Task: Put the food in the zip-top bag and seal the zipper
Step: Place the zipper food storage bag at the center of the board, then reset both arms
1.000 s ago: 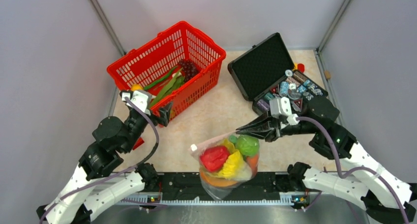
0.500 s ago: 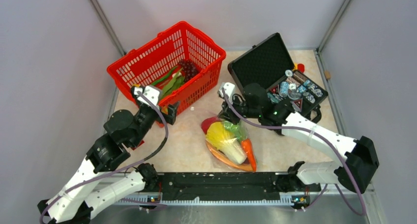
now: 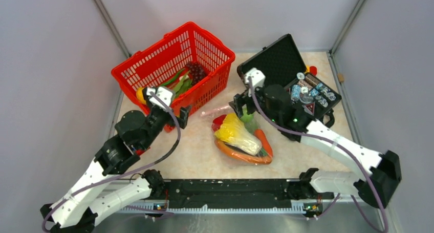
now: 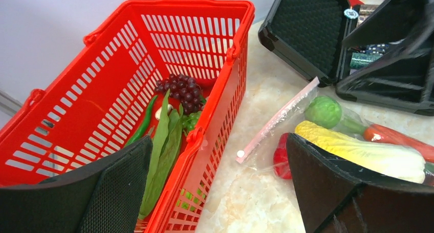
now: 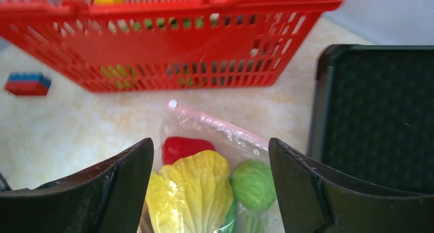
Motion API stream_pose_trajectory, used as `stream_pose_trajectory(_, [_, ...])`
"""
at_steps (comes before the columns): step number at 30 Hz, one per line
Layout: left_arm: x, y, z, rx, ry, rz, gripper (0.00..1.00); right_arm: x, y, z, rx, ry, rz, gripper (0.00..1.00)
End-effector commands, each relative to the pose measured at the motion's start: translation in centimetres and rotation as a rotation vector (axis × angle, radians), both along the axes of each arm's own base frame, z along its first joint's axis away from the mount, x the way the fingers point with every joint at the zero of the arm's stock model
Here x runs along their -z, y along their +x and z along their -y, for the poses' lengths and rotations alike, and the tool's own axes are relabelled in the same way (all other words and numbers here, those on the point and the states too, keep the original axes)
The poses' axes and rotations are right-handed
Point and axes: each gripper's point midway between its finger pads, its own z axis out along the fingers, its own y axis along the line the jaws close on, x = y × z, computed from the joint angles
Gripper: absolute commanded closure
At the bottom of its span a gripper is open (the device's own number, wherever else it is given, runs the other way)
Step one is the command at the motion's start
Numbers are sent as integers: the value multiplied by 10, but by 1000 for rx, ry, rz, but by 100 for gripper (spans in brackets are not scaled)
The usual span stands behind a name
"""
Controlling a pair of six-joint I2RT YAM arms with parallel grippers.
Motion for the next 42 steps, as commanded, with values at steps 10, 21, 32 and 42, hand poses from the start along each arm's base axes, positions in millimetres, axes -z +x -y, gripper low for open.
stream_pose_trajectory(10, [12,50,23,-54,-119,-197,1,-38,-15,95,408,450,94,7])
stream_pose_trajectory(21, [16,65,11,-121,-260,-269,1,-1,-24,112,460,402,13,7])
stream_pose_trajectory(32, [27,94,-32,-375,-360,-365,1,3,-11,136,541,372,-74,7])
stream_pose_trajectory(42, [33,104,-62,-575,-366,-340,1,-27,-9,144,536,374,1,7])
